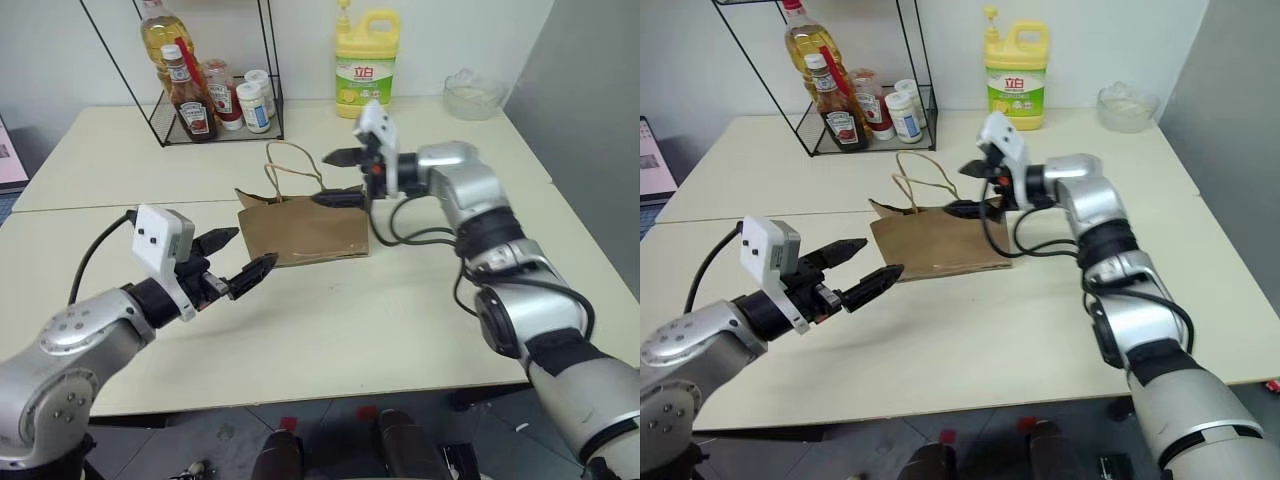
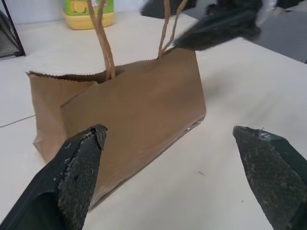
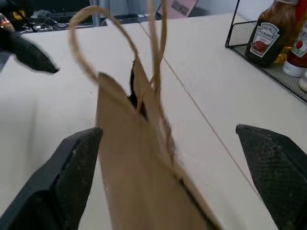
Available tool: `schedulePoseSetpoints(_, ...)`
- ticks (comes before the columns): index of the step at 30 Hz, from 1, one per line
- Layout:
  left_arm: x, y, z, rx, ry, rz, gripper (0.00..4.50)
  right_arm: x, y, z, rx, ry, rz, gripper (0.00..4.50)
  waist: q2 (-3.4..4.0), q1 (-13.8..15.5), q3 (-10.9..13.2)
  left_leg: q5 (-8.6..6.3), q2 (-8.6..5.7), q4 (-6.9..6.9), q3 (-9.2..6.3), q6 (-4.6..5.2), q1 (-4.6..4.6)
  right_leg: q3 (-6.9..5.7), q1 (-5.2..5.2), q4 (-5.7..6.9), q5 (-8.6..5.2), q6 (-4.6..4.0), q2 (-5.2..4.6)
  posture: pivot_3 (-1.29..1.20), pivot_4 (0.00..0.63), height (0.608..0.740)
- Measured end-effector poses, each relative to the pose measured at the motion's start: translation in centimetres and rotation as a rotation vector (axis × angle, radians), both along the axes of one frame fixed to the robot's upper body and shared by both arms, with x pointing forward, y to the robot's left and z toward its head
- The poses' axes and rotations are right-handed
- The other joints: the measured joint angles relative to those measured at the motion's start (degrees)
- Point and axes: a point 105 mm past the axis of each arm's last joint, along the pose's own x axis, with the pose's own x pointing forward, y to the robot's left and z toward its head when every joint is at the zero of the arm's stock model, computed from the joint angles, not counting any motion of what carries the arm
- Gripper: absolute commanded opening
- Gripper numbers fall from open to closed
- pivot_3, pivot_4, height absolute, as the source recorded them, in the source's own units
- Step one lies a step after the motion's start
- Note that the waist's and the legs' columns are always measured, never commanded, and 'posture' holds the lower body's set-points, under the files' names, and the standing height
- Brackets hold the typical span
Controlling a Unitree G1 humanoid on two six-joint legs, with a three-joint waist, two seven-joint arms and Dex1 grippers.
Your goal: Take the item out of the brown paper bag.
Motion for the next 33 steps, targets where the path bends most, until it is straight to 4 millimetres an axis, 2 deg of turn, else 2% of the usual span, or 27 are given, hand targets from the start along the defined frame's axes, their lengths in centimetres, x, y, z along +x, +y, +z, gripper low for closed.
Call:
schedulePoseSetpoints(3, 1.0, 1.8, 1.6, 0.027, -0.017, -0.002, 4.50, -1.6, -2.5, -0.9, -0.020, 0.030, -0.052, 4.47, 0.00, 0.31, 0.00, 0.00, 0.00, 0.01, 0.02, 0.01, -0.01, 0.01, 0.00, -0.03, 0.00, 0.00, 0.00, 0.00, 0.150, 0.740)
schedulePoseSetpoints(8, 3.9, 5.1, 5.6, 0.116, -0.127, 0.028, 4.50, -3.8, -4.0, 0.2, 0.058, -0.007, -0.191, 4.47, 0.00, 0.23, 0.00, 0.00, 0.00, -0.02, 0.00, 0.03, 0.07, 0.03, -0.03, -0.01, 0.00, 0.00, 0.06, 0.00, 0.150, 0.740)
schedulePoseSetpoints(10, 5.7, 5.6, 6.4, 0.164, -0.171, 0.037, 4.50, -4.5, -4.4, 0.3, 0.103, -0.037, -0.267, 4.47, -0.02, 0.52, -0.01, 0.00, 0.00, -0.04, -0.03, 0.04, 0.08, -0.01, 0.02, -0.01, 0.00, 0.00, 0.06, 0.00, 0.150, 0.740)
schedulePoseSetpoints(12, 8.7, 5.7, 7.2, 0.202, -0.217, 0.076, 4.50, -5.6, -4.5, -1.4, 0.143, -0.025, -0.355, 4.47, -0.13, 1.42, -0.08, 0.02, 0.00, 0.00, -0.11, 0.04, 0.06, -0.10, 0.05, -0.01, 0.00, 0.00, 0.08, 0.00, 0.150, 0.740)
schedulePoseSetpoints(15, 12.7, 4.9, 6.6, 0.275, -0.232, 0.108, 4.50, -7.2, -4.3, -4.6, 0.143, 0.034, -0.445, 4.47, -0.13, 2.24, -0.08, 0.11, -0.14, 0.10, -0.06, -0.12, -0.14, 0.00, -0.01, -0.05, 0.01, 0.01, -0.02, 0.00, 0.150, 0.740)
schedulePoseSetpoints(18, 15.6, 3.8, 5.6, 0.361, -0.228, 0.117, 4.50, -7.8, -4.6, -5.4, 0.161, 0.039, -0.533, 4.47, -0.15, 2.09, -0.07, 0.12, -0.18, 0.10, -0.11, -0.12, -0.27, -0.03, -0.10, -0.06, 0.01, 0.00, -0.06, 0.00, 0.150, 0.740)
schedulePoseSetpoints(20, 16.6, 3.1, 5.3, 0.416, -0.234, 0.102, 4.50, -7.9, -4.9, -5.3, 0.170, 0.021, -0.571, 4.47, -0.15, 1.67, -0.07, 0.12, -0.18, 0.07, -0.13, -0.12, -0.27, -0.04, -0.13, -0.07, 0.00, 0.00, -0.05, 0.00, 0.150, 0.740)
schedulePoseSetpoints(23, 17.1, 1.1, 4.8, 0.492, -0.229, -0.013, 4.50, -8.0, -5.6, -5.4, 0.176, 0.014, -0.628, 4.47, -0.15, 1.15, -0.07, 0.12, -0.18, 0.03, -0.13, -0.10, -0.26, -0.04, -0.15, -0.06, 0.00, 0.00, -0.03, 0.00, 0.150, 0.740)
schedulePoseSetpoints(26, 16.2, -0.5, 3.0, 0.557, -0.146, -0.189, 4.50, -7.8, -6.6, -5.8, 0.175, 0.021, -0.686, 4.47, -0.14, 0.84, -0.06, 0.12, -0.18, 0.03, -0.13, -0.09, -0.27, -0.02, -0.15, -0.05, 0.00, 0.00, -0.03, 0.00, 0.150, 0.740)
schedulePoseSetpoints(29, 14.4, -1.2, 1.4, 0.593, -0.041, -0.375, 4.50, -7.7, -7.5, -5.5, 0.183, 0.012, -0.720, 4.47, -0.14, 0.66, -0.06, 0.12, -0.17, 0.03, -0.14, -0.04, -0.26, -0.02, -0.15, -0.04, 0.00, 0.00, -0.02, 0.00, 0.150, 0.740)
schedulePoseSetpoints(33, 11.6, -1.5, 0.4, 0.628, 0.037, -0.543, 4.50, -7.3, -8.5, -5.4, 0.182, 0.013, -0.750, 4.47, -0.14, 0.32, -0.06, 0.07, -0.15, 0.02, -0.16, 0.08, -0.26, -0.02, -0.14, -0.02, 0.00, 0.00, -0.01, 0.00, 0.150, 0.740)
